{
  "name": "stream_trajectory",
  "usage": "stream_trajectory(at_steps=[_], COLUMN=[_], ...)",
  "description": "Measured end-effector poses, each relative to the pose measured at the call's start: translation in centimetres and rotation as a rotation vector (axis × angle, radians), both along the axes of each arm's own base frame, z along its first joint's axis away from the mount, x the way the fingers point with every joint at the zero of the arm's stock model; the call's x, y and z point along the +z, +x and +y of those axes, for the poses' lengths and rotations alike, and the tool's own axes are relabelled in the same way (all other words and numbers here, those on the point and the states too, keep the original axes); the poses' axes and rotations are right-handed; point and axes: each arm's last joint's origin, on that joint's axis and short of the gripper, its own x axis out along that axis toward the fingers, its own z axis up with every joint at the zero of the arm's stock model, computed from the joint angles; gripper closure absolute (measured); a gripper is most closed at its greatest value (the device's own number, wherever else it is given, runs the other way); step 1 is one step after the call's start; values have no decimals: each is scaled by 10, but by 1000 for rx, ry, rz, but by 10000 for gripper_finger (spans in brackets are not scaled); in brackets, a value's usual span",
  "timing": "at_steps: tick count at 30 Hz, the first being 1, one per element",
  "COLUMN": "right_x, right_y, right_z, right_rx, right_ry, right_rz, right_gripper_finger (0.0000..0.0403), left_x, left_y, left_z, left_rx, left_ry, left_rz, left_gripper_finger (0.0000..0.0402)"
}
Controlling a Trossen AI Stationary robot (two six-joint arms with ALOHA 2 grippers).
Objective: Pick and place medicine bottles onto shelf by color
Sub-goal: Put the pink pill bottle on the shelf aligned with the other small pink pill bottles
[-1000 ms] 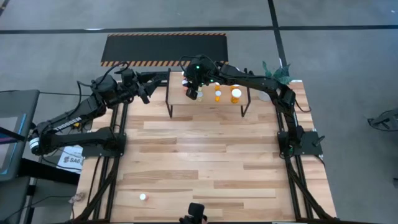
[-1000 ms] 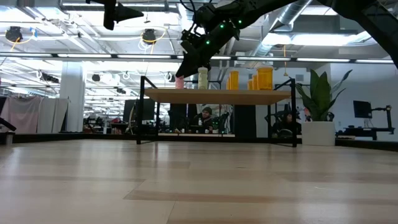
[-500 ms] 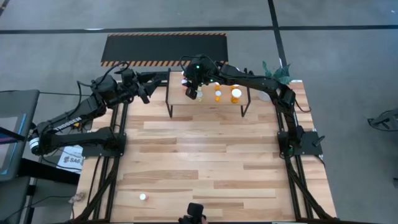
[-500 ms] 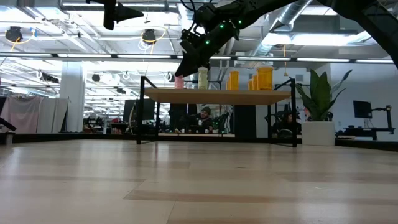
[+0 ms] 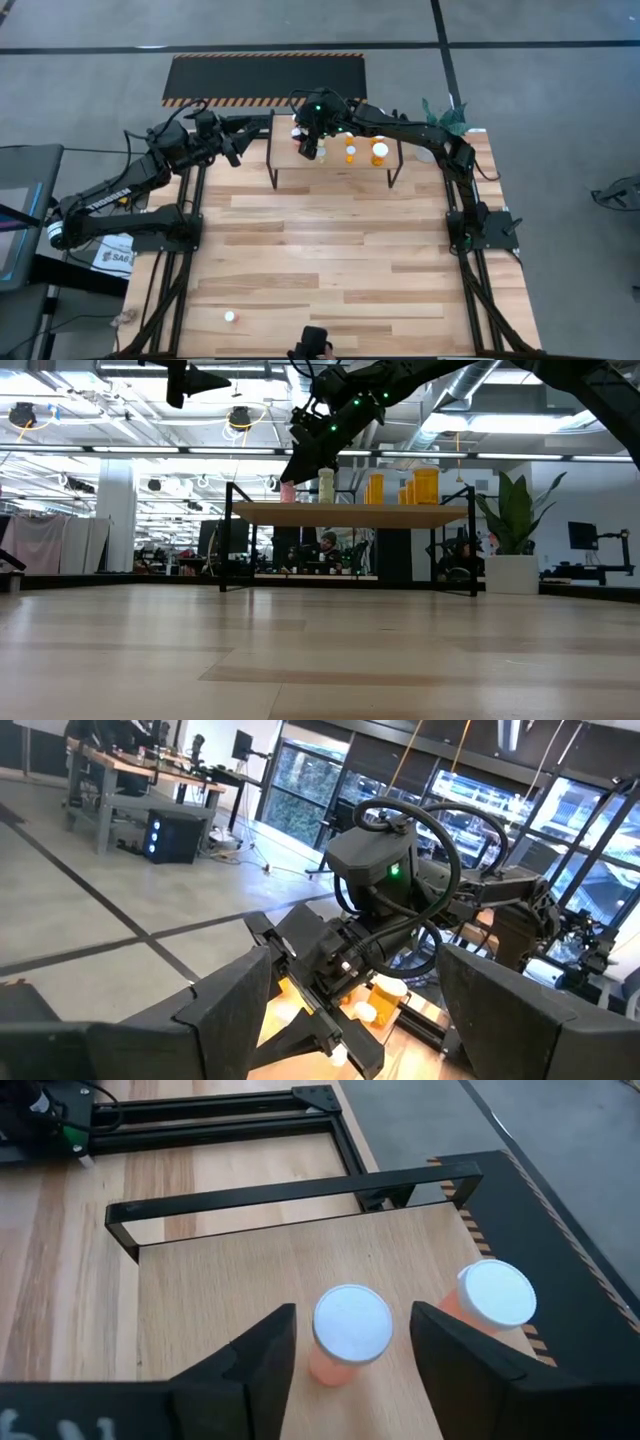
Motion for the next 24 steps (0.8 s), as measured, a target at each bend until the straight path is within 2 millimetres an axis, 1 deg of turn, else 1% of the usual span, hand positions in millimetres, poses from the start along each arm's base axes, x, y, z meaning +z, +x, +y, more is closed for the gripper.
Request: stream_trajectory(at_steps=[5,8,11,14,16,18,21,24], right_x=[2,8,21,44,61,81,106,126], right_y=[0,-3,-9,-20,-31,-44,-68,-93], right_z=[0,1,4,11,19,28,47,67], right_rx=[0,1,4,13,18,25,40,44], right_ry=[-4,-11,-25,-49,-59,-64,-56,-11], right_rz=[-7,-19,-40,-71,-88,-103,-93,-68], right_gripper_finger=[173,173,172,172,172,172,172,172], left_x=[0,0,-1,0,2,0,-13,-29], left_y=[0,0,0,-3,-4,-2,1,3], left_z=[0,0,0,-4,-9,-15,-29,-51], left_rx=[0,0,-7,-71,-176,-317,-542,-769], left_ry=[0,0,1,25,49,46,-44,-162], left_rz=[1,1,13,22,22,43,140,277], left_gripper_finger=[127,127,127,127,127,127,127,128])
